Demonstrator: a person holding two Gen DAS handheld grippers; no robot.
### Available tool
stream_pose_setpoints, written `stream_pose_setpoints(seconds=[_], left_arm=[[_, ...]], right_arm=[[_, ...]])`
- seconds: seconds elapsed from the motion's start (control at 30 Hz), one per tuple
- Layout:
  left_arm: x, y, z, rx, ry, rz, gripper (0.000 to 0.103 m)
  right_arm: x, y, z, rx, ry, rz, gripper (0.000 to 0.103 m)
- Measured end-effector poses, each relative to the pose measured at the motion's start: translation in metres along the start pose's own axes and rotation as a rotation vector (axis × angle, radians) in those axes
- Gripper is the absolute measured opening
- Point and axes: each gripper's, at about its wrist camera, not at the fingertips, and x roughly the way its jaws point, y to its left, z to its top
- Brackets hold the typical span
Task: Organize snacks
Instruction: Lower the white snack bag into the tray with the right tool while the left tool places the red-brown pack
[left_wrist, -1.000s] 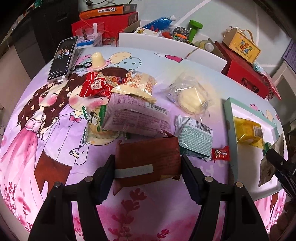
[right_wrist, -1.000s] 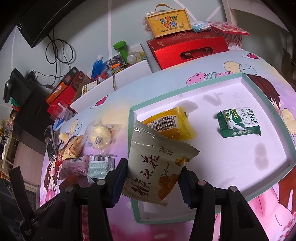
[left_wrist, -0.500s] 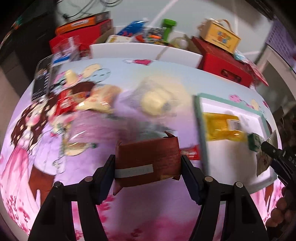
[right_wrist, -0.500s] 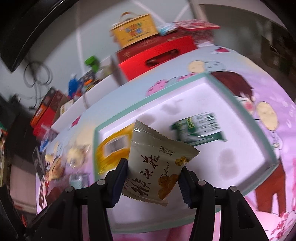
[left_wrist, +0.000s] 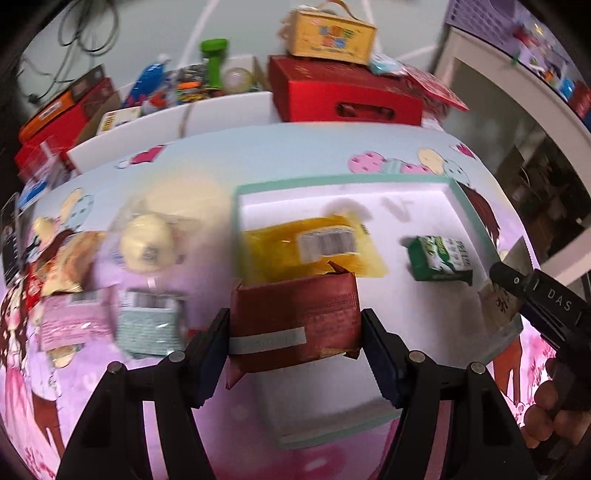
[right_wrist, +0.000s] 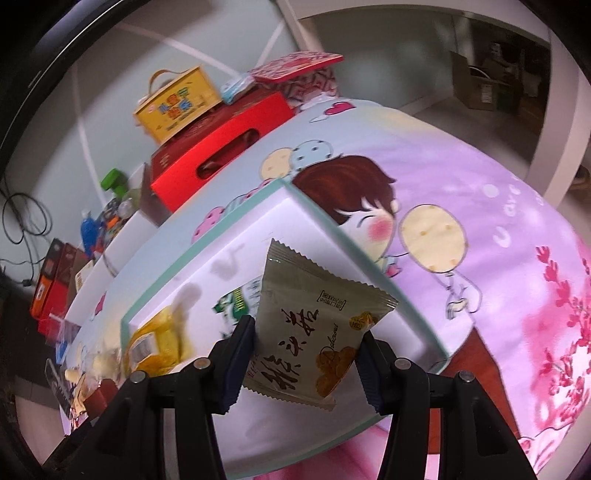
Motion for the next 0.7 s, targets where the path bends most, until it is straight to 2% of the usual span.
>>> stream_pose_setpoints(seconds=[0.3, 0.5, 0.7], left_arm=[[0.021, -0.021, 0.001, 0.048, 0.046, 0.001, 0.07], [0.027, -0.023, 0.0, 0.034, 0.069, -0.008, 0.07], [0.023, -0.019, 0.0, 0.018, 0.057, -0.014, 0.071]], right_arm=[[0.006, -0.007, 0.0, 0.013, 0.023, 0.0, 0.056], [0.01, -0.005, -0.001, 0.003, 0.039, -0.005, 0.056], [0.013, 0.0, -0.004, -0.019, 0.053, -0.008, 0.056]])
